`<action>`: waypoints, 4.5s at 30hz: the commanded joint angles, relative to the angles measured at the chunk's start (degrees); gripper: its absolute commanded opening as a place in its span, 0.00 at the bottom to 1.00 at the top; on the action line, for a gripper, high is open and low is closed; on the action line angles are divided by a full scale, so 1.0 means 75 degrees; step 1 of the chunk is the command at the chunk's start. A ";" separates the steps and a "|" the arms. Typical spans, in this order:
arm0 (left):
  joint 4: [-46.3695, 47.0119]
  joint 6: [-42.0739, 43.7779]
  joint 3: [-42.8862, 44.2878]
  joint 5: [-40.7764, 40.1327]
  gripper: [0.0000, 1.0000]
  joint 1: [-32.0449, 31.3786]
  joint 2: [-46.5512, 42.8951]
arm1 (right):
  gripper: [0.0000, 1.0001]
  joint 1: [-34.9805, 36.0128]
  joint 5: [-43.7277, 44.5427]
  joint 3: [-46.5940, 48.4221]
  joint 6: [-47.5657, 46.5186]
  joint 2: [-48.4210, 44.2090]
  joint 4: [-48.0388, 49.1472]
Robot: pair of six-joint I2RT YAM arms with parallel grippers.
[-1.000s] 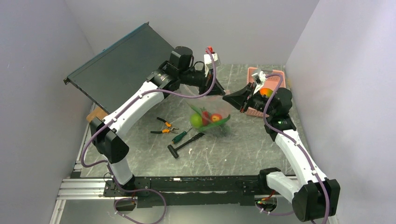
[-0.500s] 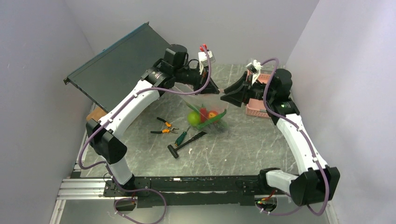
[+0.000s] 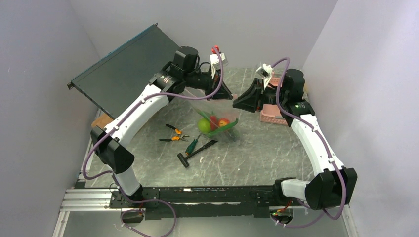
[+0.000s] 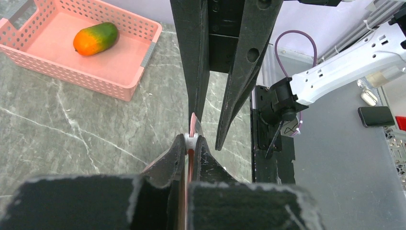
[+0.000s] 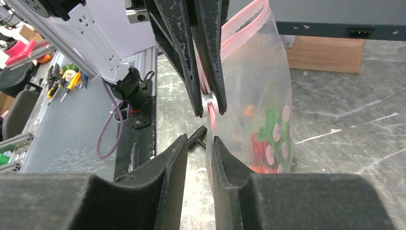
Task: Place the food in the zip-top bag and seal the zipper
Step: Zip the zipper food storage bag at the center of the board.
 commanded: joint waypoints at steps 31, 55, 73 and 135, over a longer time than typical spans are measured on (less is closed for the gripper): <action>-0.0793 0.0393 0.0080 -0.0617 0.00 0.0063 -0.0258 | 0.00 0.0250 0.5437 -0.2324 0.2800 -0.1999 0.3870; -0.0958 0.0033 0.0138 -0.0279 0.00 0.0158 -0.0418 | 0.77 0.0347 0.1339 0.1201 -0.1515 0.0051 -0.1068; -0.1664 0.0518 0.0461 -0.0326 0.00 0.0137 -0.0238 | 0.50 0.0515 0.0274 0.3349 -0.3631 0.1503 -0.4720; -0.2913 0.1394 0.0099 -0.1940 0.00 0.0171 -0.0782 | 0.00 0.1876 0.9907 -0.1619 -0.1141 -0.3132 0.0448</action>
